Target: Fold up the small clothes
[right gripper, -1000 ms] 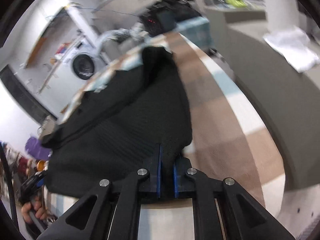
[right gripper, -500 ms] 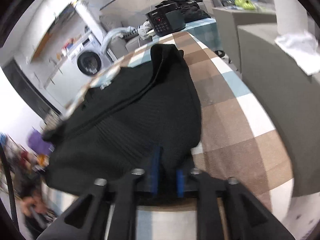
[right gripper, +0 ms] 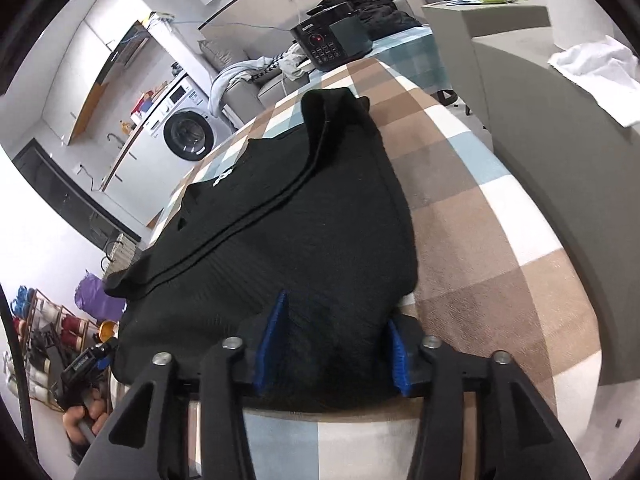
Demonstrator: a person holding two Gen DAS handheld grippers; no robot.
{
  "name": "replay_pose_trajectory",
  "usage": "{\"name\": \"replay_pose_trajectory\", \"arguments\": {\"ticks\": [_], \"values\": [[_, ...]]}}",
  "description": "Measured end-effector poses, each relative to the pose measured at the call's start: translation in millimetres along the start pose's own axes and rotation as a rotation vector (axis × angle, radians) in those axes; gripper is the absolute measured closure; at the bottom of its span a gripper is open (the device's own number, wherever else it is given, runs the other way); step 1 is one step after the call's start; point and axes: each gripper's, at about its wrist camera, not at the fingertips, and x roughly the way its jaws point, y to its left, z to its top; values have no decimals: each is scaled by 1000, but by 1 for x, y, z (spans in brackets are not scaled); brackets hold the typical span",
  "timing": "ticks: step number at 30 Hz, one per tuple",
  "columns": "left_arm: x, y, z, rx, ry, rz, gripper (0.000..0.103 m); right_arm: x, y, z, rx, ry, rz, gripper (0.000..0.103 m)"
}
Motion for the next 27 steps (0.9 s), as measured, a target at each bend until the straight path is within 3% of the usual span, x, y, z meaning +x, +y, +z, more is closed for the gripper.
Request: {"name": "replay_pose_trajectory", "arguments": {"ticks": [6,7,8,10,13,27], "values": [[13,-12,-2,29,-3,11,41,18,19,3,-90,7,-34,54],[14,-13,-2,31,-9,14,43,21,24,2,-116,6,-54,61],[16,-14,-1,27,-20,16,46,23,27,0,-135,7,-67,63],[20,-16,-1,34,-26,20,66,27,34,-2,-174,4,-102,72],[23,-24,-1,73,-13,38,77,31,34,-6,-179,9,-115,82],[-7,-6,-27,60,6,6,77,7,20,-22,-145,49,-83,85]]}}
